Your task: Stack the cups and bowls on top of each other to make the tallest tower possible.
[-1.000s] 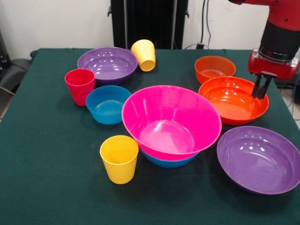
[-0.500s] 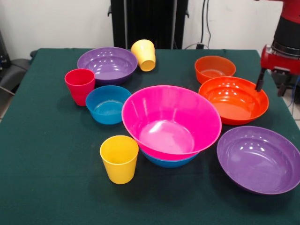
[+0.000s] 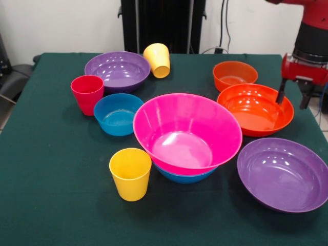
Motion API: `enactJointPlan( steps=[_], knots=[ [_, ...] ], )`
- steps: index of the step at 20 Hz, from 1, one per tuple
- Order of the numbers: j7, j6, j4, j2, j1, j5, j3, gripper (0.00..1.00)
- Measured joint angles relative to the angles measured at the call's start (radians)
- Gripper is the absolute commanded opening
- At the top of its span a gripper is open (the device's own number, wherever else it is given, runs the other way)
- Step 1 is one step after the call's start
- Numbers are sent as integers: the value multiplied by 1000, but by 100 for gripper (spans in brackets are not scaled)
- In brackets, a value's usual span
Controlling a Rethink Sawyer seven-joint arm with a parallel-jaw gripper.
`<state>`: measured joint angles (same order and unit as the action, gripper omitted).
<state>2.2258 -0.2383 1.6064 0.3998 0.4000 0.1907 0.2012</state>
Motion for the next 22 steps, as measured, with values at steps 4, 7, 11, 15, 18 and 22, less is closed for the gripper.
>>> enactJointPlan(
  steps=[4,7,11,15,18,22],
  knots=[
    [0,123,5,-66,-15,1,-2,100],
    [0,171,6,-88,-19,1,-1,100],
    [0,223,6,-92,-16,1,3,0],
    [0,225,5,-92,-12,0,7,0],
    [0,226,4,-92,0,1,20,0],
    [0,226,4,-96,11,1,29,0]
  ],
)
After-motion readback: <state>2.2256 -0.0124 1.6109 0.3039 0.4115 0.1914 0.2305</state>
